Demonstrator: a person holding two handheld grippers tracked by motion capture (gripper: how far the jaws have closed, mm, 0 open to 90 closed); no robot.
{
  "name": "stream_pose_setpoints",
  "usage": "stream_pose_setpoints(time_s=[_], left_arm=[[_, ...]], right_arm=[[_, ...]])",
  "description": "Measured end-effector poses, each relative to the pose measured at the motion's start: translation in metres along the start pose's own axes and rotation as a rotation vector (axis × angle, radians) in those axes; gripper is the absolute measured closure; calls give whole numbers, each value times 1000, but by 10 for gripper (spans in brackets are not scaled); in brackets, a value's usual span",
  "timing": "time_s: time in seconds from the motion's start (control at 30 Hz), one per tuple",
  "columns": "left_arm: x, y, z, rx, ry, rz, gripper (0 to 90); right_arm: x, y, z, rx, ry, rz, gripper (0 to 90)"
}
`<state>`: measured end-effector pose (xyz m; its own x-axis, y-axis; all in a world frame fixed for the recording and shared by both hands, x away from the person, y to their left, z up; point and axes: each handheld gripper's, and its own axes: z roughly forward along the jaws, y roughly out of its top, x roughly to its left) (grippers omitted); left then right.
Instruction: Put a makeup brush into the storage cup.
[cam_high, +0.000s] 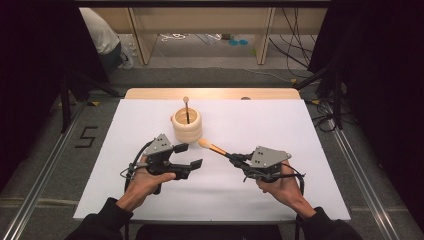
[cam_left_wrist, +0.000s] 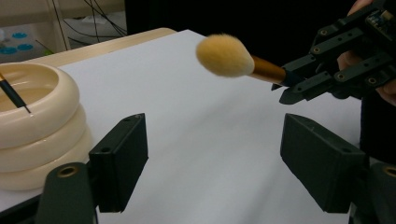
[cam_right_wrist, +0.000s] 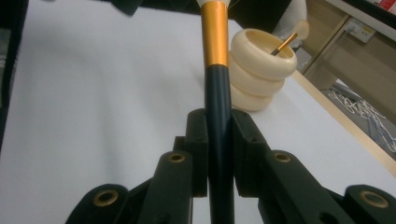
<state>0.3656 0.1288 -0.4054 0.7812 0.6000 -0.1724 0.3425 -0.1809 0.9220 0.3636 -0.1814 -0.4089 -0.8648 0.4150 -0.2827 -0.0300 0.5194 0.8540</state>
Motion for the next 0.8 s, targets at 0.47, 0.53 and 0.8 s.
stream_pose_setpoints(time_s=[0.47, 0.53, 0.8], left_arm=[[-20, -3, 15, -59, -63, -14, 257], [-21, -2, 16, -64, -65, -19, 266], [-24, -2, 17, -82, -81, -33, 293]], right_arm=[[5, 3, 4, -66, 25, 38, 789], [5, 3, 4, -74, 36, 45, 789], [9, 3, 8, -77, 53, 44, 789]])
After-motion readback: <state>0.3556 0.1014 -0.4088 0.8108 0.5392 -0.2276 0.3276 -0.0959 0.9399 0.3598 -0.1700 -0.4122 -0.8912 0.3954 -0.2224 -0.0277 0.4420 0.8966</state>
